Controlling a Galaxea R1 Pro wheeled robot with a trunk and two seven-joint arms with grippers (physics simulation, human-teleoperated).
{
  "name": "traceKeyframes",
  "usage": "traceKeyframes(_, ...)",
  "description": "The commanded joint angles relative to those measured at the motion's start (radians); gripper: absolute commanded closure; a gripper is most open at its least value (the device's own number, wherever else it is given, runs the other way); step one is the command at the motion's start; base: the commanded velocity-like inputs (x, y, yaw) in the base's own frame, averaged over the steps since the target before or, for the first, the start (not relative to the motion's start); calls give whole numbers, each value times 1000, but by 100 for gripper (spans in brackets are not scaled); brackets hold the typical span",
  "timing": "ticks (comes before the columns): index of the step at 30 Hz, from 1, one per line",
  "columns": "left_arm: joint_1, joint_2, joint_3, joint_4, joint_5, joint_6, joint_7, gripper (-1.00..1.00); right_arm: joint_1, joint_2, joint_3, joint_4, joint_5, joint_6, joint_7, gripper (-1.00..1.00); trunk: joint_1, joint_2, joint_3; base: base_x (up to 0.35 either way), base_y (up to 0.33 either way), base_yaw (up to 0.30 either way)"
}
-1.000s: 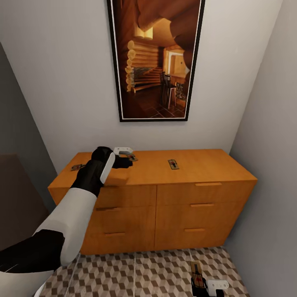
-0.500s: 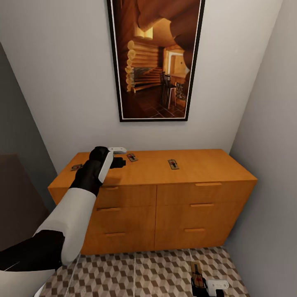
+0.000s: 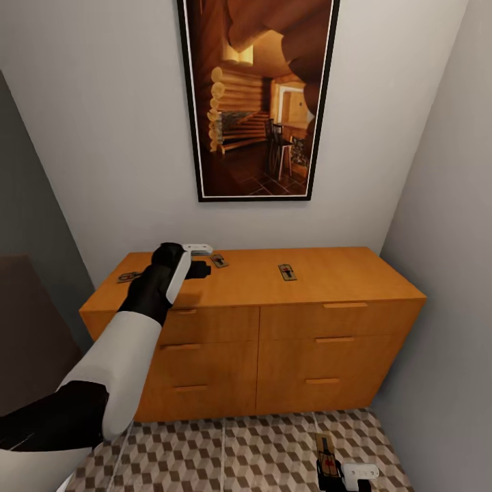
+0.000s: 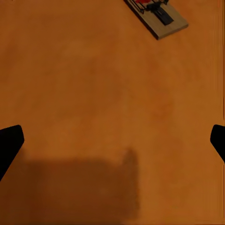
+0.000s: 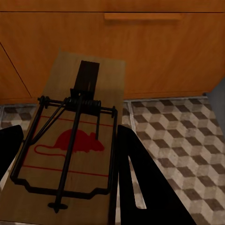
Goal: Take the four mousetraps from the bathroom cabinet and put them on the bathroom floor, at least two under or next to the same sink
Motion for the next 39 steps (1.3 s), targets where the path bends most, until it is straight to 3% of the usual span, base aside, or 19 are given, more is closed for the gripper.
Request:
traceKeyframes(1, -1, 0, -8, -1, 10, 3, 10, -100, -1, 0, 3, 1, 3, -2, -10, 100, 0, -1, -1, 0, 0, 0)
traceKeyframes(10, 4, 0, -46, -1, 12, 3, 9, -100, -1, 0, 3, 1, 3, -2, -10, 100, 0, -1, -1, 0, 0, 0)
traceKeyframes(31, 13, -2, -52, -1, 12, 3, 8, -100, -1, 6, 3, 1, 3, -2, -9, 100, 0, -1, -1, 18, -43, 0)
traceKeyframes(39, 13, -2, -52, -1, 12, 2, 8, -100, -1, 22, 3, 1, 3, -2, -10, 100, 0, -1, -1, 83, -134, 0)
